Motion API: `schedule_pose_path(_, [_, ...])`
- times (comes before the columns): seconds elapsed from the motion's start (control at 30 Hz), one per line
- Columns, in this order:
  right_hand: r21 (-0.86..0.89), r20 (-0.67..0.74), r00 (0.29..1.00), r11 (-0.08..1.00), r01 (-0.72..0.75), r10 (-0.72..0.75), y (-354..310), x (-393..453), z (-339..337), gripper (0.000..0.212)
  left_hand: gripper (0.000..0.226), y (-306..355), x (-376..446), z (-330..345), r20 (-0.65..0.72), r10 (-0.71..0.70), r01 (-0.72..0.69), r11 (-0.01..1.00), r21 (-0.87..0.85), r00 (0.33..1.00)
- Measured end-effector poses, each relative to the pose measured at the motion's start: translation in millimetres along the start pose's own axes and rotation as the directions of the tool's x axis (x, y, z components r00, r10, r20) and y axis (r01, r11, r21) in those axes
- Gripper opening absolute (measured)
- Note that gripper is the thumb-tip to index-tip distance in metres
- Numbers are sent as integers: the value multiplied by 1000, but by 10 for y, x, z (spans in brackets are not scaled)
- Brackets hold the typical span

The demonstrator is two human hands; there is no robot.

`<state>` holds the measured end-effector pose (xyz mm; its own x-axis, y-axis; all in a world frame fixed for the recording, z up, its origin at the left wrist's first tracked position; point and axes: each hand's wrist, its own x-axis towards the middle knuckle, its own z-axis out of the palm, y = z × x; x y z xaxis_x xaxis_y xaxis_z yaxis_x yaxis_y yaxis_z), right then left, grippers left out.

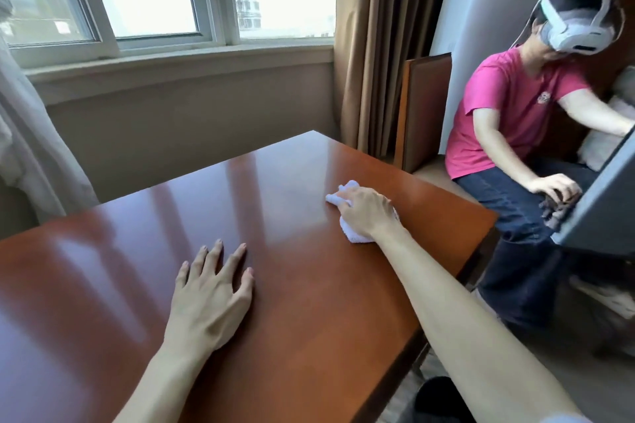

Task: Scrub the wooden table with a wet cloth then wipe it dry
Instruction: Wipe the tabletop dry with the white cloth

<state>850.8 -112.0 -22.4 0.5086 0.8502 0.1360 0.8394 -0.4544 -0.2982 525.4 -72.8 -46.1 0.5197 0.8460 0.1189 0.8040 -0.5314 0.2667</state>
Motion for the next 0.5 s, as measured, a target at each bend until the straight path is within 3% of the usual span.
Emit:
schedule_pose_path(0.1, [-38, 24, 973, 972, 231, -231, -563, -609, 90, 49, 58, 8, 22, -7, 24, -4, 4, 1000, -3, 1000])
schedule_pose_path(0.17, [30, 52, 921, 923, 385, -386, -795, -1197, 93, 54, 58, -10, 34, -24, 45, 1, 0, 1000, -31, 999])
schedule_pose_path(0.23, [119, 83, 900, 901, 417, -427, -621, -1610, 8, 49, 56, -25, 22, -76, 54, 25, -19, 993, -114, 998])
schedule_pose_path(0.37, [48, 47, 998, 998, 49, -51, 426, -1455, -536, 40, 51, 32, -78, -205, 22, 169, -161, 967, -196, 985])
schedule_pose_path(0.43, [87, 1, 984, 980, -178, 179, 898, -1251, -745, 34, 53, 175, -127, -225, 29, 234, -223, 951, -213, 972])
schedule_pose_path(0.5, [23, -75, 970, 973, -230, 231, 981, -1227, -760, 36, 61, 368, -134, -246, 34, 270, -256, 941, -220, 962])
